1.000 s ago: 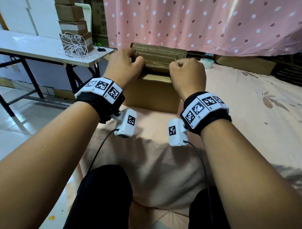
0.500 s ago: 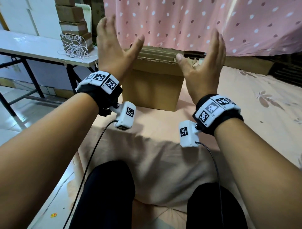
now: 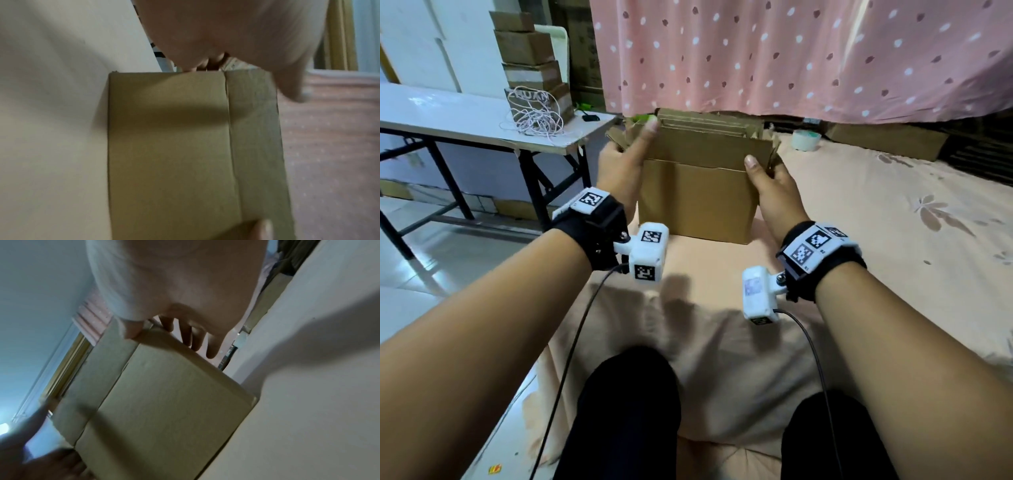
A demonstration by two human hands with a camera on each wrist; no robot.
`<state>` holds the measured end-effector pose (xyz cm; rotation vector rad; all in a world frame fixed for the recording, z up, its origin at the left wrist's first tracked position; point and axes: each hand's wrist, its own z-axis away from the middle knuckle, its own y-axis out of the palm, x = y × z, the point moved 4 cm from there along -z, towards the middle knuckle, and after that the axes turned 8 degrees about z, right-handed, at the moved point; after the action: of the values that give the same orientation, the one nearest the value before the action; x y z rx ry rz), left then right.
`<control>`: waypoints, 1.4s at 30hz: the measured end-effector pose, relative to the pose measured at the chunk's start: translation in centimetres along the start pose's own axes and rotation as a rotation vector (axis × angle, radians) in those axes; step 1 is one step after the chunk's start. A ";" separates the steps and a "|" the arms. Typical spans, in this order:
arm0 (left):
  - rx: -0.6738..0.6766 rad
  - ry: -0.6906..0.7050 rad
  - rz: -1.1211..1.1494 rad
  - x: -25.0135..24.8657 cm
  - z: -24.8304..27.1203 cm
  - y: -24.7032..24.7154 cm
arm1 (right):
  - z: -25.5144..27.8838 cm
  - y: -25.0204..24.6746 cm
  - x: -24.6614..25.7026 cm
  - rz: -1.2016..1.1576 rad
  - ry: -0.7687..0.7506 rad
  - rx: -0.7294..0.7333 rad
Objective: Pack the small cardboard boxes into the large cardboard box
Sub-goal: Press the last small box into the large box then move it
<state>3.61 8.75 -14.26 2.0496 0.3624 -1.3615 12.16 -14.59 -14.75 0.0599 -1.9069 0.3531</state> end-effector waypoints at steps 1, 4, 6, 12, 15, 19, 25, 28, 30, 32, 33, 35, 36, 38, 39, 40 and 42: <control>0.013 0.048 -0.042 0.2 0.2 0.3 | -0.1 0.2 0.0 0.034 -0.007 -0.006; -0.008 0.122 -0.066 0.7 0.6 0.4 | 0.0 0.4 0.1 0.054 -0.035 -0.022; -0.009 0.134 -0.072 0.9 0.5 0.4 | 0.3 0.3 0.4 0.081 -0.068 -0.041; 0.014 0.130 -0.109 0.7 0.3 0.5 | 1.7 -0.4 1.2 0.223 -0.111 -0.161; 0.055 0.093 -0.108 -0.2 -0.7 -0.2 | 2.8 -1.8 1.8 0.242 -0.178 -0.263; 0.138 -0.011 -0.135 -1.5 -1.3 -0.4 | 2.4 -2.9 2.1 0.294 -0.238 -0.311; 0.163 -0.052 -0.120 -1.3 -0.3 -0.7 | 0.8 -2.4 1.1 -0.071 0.073 0.046; 0.197 -0.093 -0.078 -1.2 0.4 -0.7 | 1.0 -1.8 0.2 -0.074 0.108 0.191; 0.215 -0.110 -0.074 -1.5 0.9 -0.2 | 0.6 -1.9 -0.8 -0.100 0.148 0.168; 0.231 -0.102 -0.066 -1.6 1.3 0.5 | 0.7 -2.0 -0.8 -0.122 0.183 0.101; 0.243 -0.110 -0.043 -1.4 1.5 0.9 | 1.0 -2.0 -0.4 -0.144 0.196 0.062; 0.280 -0.158 0.015 -0.8 2.2 1.8 | 1.9 -2.1 0.7 -0.233 0.204 0.008; 0.288 -0.185 0.044 -0.5 2.5 2.1 | 2.4 -2.1 1.2 -0.282 0.224 0.011; 0.274 -0.204 0.067 0.0 2.9 2.4 | 3.5 -2.0 2.0 -0.358 0.259 0.050; 0.273 -0.200 0.071 0.1 3.0 2.7 | 4.2 -1.8 2.4 -0.392 0.284 0.074; 0.292 -0.194 0.068 0.1 3.2 2.9 | 4.6 -1.8 2.7 -0.424 0.307 0.087; 0.354 -0.174 0.032 -0.2 3.7 3.7 | 5.1 -2.2 3.1 -0.474 0.342 0.080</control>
<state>2.93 3.59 -13.63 2.1793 0.0113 -1.6648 6.90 -17.63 -13.00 0.4676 -1.4830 0.1058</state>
